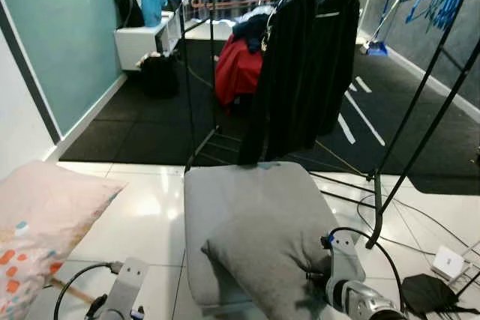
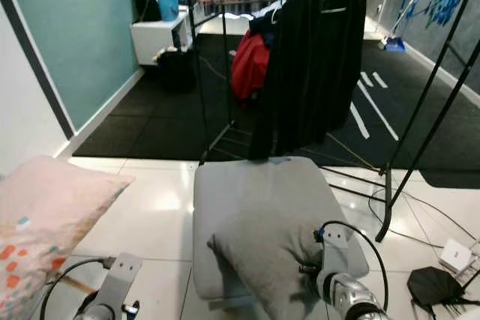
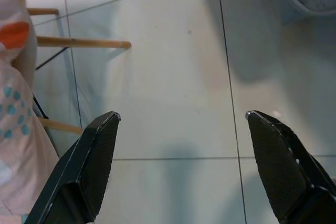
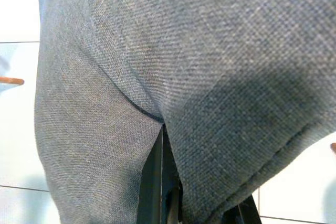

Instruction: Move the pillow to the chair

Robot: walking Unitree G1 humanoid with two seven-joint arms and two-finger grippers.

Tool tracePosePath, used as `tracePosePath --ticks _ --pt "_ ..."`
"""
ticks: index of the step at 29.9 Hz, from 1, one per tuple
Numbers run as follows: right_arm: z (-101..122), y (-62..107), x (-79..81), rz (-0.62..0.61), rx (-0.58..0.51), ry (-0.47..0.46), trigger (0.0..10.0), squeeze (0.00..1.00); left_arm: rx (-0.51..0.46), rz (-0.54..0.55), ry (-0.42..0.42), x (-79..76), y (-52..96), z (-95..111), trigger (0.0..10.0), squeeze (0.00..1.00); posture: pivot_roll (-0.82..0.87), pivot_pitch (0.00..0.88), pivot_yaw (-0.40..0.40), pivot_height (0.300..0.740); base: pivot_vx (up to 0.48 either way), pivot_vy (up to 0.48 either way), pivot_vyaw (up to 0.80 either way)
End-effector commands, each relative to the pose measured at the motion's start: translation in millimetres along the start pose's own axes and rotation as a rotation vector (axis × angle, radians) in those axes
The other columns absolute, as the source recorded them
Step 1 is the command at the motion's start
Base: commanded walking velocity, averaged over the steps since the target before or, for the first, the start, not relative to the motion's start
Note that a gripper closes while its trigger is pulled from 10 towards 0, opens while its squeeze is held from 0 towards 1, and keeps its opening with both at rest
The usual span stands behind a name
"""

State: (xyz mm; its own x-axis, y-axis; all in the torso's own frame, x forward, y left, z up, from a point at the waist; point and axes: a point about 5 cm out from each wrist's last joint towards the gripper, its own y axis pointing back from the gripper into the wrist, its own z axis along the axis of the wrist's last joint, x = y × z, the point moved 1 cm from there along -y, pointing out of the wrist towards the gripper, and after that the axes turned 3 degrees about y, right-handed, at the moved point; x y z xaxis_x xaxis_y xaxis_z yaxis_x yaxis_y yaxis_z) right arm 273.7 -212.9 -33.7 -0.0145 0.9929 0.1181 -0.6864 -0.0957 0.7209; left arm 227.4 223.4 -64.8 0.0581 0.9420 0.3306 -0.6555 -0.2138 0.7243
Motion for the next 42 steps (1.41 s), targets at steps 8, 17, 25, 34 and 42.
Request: tracePosePath --ticks 8,17,25,34,42 --pt "7.6 0.6 -3.5 -0.018 -0.041 -0.021 10.0 0.0 0.009 -0.017 -0.006 -4.1 0.3 -1.4 10.0 0.0 -0.11 0.006 -0.056 0.703 0.0 0.0 0.0" --pt "7.7 1.1 -5.6 -0.025 -0.039 -0.041 10.0 0.0 0.011 -0.019 -0.008 -5.7 0.4 -1.3 10.0 0.0 -0.11 0.007 -0.056 0.703 0.0 0.0 -0.47" --pt "11.4 0.7 -2.3 0.015 -0.057 -0.052 10.0 0.0 0.008 -0.021 -0.008 -7.1 0.0 1.0 10.0 0.0 -0.11 0.013 -0.056 0.718 0.0 0.0 0.0" --pt "12.2 0.3 -0.3 0.027 -0.059 -0.042 10.0 0.0 0.004 -0.02 -0.007 -7.2 -0.2 2.6 10.0 0.0 -0.11 0.015 -0.058 0.738 0.0 0.0 0.0" --pt "14.0 0.4 -0.3 0.029 -0.07 -0.051 10.0 0.0 0.003 -0.021 -0.007 -7.4 -0.1 2.2 10.0 0.0 -0.11 0.015 -0.056 0.74 0.0 0.0 0.0"
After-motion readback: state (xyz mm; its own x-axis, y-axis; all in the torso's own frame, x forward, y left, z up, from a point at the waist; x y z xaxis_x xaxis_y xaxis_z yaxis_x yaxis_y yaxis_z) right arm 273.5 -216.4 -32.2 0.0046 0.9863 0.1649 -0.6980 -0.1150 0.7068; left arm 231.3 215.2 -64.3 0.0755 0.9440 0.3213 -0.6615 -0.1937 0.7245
